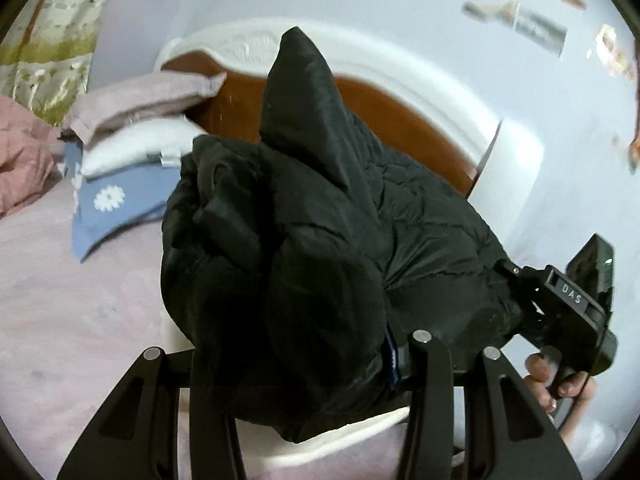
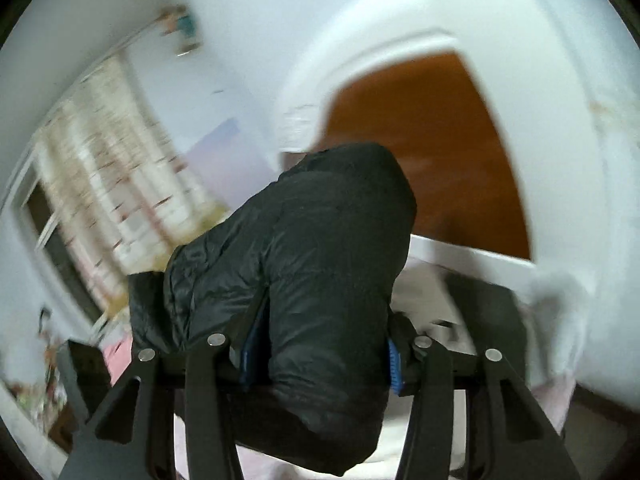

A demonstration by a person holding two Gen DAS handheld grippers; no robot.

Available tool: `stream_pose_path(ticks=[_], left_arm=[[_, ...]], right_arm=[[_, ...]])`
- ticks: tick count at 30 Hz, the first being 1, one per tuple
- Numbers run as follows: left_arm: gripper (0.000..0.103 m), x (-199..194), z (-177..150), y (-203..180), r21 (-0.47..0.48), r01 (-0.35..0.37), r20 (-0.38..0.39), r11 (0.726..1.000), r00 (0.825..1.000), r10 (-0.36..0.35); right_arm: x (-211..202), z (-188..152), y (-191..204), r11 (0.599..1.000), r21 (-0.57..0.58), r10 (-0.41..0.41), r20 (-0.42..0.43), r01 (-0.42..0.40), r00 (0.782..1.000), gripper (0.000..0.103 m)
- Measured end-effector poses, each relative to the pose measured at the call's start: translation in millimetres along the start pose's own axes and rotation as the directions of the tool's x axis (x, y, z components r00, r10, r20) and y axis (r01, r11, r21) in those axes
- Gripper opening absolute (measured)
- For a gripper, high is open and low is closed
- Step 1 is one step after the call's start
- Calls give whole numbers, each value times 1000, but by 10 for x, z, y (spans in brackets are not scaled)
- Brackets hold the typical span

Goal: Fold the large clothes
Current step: 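Lift the folded jacket with both tools and carry it toward the headboard, then place the folded jacket on top of the cream clothes stack and release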

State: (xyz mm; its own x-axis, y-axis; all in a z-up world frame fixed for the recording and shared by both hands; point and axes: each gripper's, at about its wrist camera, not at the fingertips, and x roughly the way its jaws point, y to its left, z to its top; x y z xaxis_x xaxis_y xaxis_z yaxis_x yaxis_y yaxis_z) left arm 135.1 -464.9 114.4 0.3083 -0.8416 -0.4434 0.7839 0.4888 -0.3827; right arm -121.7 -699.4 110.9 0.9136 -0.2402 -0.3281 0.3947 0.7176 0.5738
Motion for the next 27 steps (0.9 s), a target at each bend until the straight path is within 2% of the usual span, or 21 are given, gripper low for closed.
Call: stream_pose_path(ticks=[2, 4, 7, 10, 11, 12, 14, 16, 17, 18, 20, 21, 24, 27], left_arm=[[45, 181, -82, 24, 16, -41, -11, 999, 999, 41], [46, 242, -134, 56, 37, -57, -2, 998, 998, 57], [50, 287, -169, 75, 47, -64, -18, 997, 998, 65], [63, 300, -209, 16, 68, -96, -7, 993, 995, 97], [71, 269, -212, 12, 74, -117, 1, 990, 993, 117], [84, 229, -213, 4, 86, -154, 17, 984, 988, 153], [95, 127, -229, -30, 130, -257, 81, 958, 965, 248], [97, -9, -264, -50, 168, -357, 172, 919, 928, 330], [100, -113, -273, -69, 179, -394, 215, 902, 910, 355], [102, -222, -277, -75, 182, -410, 248, 894, 899, 361], [102, -477, -284, -65, 171, -437, 314, 883, 874, 371], [102, -594, -290, -56, 167, -450, 343, 877, 861, 376], [103, -958, -294, -1, 140, -485, 418, 863, 819, 392], [103, -1314, -317, 111, 104, -488, 454, 867, 799, 395]], right_arm=[[106, -63, -206, 999, 15, -33, -14, 33, 999, 50], [145, -130, -344, 1000, 11, -26, -13, 26, 1000, 51], [162, -167, -364, 1000, -1, -25, -5, 25, 1000, 56], [181, -211, -252, 998, -6, -61, 14, 61, 998, 63], [191, -261, -151, 997, -17, -72, 22, 72, 997, 63], [165, -281, -75, 994, -44, -100, 36, 101, 994, 66], [97, -322, 83, 976, -118, -177, 80, 185, 981, 76], [23, -362, 308, 942, -211, -236, 138, 262, 962, 86], [-33, -392, 441, 924, -250, -252, 174, 290, 952, 87], [-80, -401, 540, 914, -266, -259, 198, 306, 946, 88], [-179, -434, 758, 897, -292, -266, 245, 333, 932, 100], [-242, -478, 908, 888, -317, -251, 275, 334, 928, 102], [-399, -588, 1292, 871, -375, -200, 320, 318, 926, 102], [-530, -704, 1595, 876, -384, -156, 345, 291, 926, 102]])
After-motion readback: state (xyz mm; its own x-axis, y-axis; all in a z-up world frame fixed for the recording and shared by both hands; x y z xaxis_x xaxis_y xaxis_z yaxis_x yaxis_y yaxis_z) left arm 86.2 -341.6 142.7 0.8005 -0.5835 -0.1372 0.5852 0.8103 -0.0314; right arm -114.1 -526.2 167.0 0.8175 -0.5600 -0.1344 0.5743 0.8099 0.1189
